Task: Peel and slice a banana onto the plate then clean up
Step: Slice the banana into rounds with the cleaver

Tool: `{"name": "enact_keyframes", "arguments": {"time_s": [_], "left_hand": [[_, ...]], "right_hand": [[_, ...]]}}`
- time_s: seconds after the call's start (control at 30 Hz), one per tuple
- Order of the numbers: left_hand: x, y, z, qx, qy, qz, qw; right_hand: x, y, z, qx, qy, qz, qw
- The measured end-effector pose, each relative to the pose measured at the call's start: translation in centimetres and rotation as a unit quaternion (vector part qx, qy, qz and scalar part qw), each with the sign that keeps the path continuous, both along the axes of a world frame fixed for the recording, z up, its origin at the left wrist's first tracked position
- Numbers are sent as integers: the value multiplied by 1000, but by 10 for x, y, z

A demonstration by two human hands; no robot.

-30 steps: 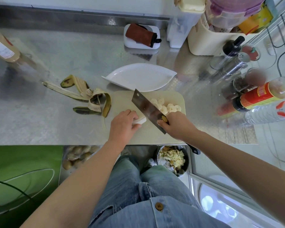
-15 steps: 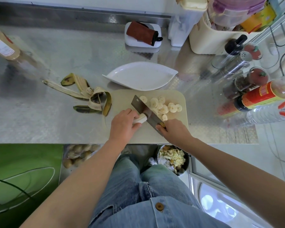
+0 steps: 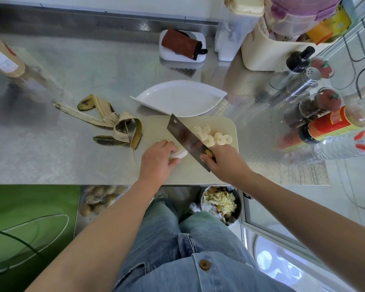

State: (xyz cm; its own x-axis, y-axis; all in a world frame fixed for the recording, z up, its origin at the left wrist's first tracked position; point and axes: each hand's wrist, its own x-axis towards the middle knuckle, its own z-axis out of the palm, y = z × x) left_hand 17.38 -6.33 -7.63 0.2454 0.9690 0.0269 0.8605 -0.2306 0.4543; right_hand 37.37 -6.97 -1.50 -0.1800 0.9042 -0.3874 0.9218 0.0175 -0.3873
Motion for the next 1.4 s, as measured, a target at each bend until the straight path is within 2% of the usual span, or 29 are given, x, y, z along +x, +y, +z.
{"name": "enact_keyframes", "arguments": {"time_s": [0.33, 0.43, 0.7, 0.93, 1.4], "left_hand": [[2, -1, 3, -7, -5, 5, 1000], [2, -1, 3, -12, -7, 9, 1000], [1, 0, 0, -9, -4, 5, 1000], [0, 0, 1, -11, -6, 3, 1000], [1, 0, 2, -12, 2, 11, 1000]], "right_hand": [[-12, -3, -5, -36, -57, 22, 997], [-15, -7, -15, -53, -44, 8, 998], [-7, 0, -9, -4, -3, -18, 1000], [-6, 5, 2, -28, -29, 16, 999], [-24, -3, -22, -38, -26, 3, 999]]}}
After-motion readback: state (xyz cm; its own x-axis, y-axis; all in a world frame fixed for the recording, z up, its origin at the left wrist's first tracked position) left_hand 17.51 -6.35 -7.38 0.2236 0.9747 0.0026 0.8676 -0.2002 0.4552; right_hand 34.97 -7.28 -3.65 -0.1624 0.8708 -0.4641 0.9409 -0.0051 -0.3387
